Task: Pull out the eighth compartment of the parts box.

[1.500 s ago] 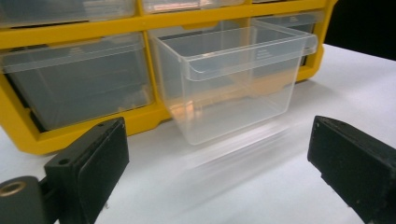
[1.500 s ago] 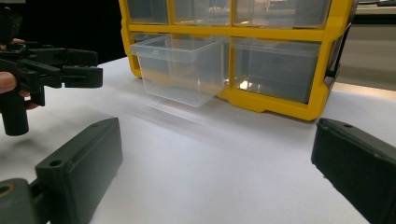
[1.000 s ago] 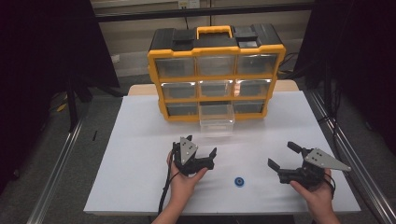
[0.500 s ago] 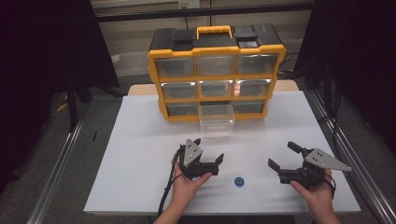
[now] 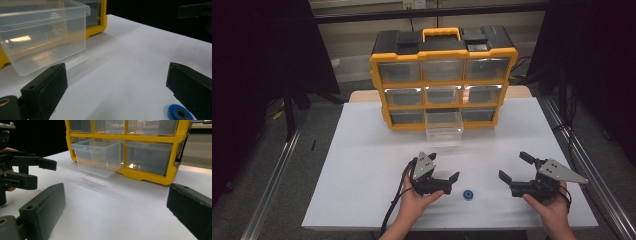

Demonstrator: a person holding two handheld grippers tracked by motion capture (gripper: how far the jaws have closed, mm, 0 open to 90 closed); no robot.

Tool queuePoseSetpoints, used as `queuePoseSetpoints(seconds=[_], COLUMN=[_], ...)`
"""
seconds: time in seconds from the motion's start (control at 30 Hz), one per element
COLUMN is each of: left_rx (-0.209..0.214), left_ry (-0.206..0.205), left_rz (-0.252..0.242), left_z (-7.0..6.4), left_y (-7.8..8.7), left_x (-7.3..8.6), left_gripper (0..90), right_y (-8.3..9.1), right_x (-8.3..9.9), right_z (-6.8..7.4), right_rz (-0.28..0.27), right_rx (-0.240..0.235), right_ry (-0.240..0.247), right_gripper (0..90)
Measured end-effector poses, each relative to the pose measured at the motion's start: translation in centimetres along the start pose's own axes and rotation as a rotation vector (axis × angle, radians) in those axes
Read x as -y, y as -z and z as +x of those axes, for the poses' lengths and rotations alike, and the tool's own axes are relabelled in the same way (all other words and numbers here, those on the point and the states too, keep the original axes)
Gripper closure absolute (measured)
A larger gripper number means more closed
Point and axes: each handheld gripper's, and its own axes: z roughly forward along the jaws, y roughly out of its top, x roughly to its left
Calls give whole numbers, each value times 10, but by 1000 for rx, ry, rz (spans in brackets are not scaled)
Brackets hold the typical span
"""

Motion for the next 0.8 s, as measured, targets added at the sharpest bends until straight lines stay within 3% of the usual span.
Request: queuePoseSetpoints(seconds=[0.07,0.43,0.5,0.6,0.8], left_rx=[24,61,70,91,128], left_ry=[7,12,3,-41,-49], left_rz=[-8,15,28,56,76], left_z=[-1,-7,-8,-9,-16], left_y=[-1,-5,-6,-7,-12], left_x=[0,1,1,-1,-2], left_gripper=[31,28,22,20,20], right_y=[0,-1,-1,-1,-1], right_x=[0,0,0,0,0], right_z=[0,0,0,0,0], right_rz=[0,2,1,1,2], right_rx=[0,-3,-5,-3,-2], right_ry=[0,3,5,5,6], right_gripper=[17,18,18,18,18])
